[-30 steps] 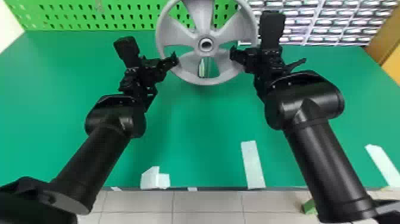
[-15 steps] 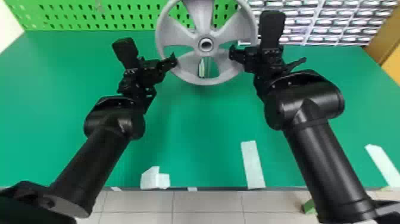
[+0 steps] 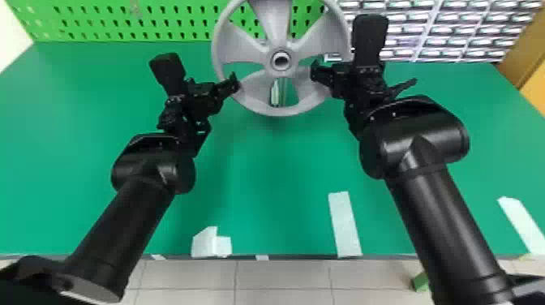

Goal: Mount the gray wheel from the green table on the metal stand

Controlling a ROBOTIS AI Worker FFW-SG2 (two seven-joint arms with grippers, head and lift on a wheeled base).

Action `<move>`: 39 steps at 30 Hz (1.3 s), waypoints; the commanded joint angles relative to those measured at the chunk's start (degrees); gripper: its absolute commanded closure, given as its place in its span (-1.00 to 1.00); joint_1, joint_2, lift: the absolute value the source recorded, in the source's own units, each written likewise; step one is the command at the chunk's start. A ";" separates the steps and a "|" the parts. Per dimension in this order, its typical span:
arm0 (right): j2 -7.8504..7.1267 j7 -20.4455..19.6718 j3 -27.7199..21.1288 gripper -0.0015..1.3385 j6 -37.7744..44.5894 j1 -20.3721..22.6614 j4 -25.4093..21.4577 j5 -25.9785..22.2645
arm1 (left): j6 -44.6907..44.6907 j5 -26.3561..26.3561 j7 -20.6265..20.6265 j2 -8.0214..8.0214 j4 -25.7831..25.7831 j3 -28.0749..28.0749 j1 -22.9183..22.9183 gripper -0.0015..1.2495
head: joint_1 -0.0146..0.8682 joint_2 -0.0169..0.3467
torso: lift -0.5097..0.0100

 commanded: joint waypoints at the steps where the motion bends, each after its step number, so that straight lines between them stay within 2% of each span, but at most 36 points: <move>1: -0.09 0.00 0.01 -0.99 0.47 0.57 -1.26 -0.18 | 0.89 -0.49 0.00 0.00 -2.21 0.61 1.17 -0.94 | 1.00 -0.62 | 0.58; 11: -0.44 0.00 -0.08 -0.99 1.08 2.95 -5.13 -0.26 | 2.65 -1.46 0.97 0.62 -8.54 1.93 4.60 -0.94 | 1.00 -0.62 | 0.58; 24: -0.53 0.00 -0.34 -0.99 1.26 4.00 -7.24 -0.61 | 3.26 -1.02 1.05 1.05 -11.18 1.67 6.01 -0.94 | 1.00 -0.62 | 0.58; 29: -0.79 0.00 -0.61 -0.99 1.35 5.15 -9.08 -1.14 | 3.97 -1.72 1.14 1.67 -14.34 2.19 7.94 -0.94 | 1.00 -0.62 | 0.58; 39: -1.41 0.00 -0.08 -0.99 -1.73 8.13 -11.89 -2.11 | 5.11 -3.83 1.49 1.67 -20.84 4.74 12.16 -0.94 | 1.00 -0.62 | 0.58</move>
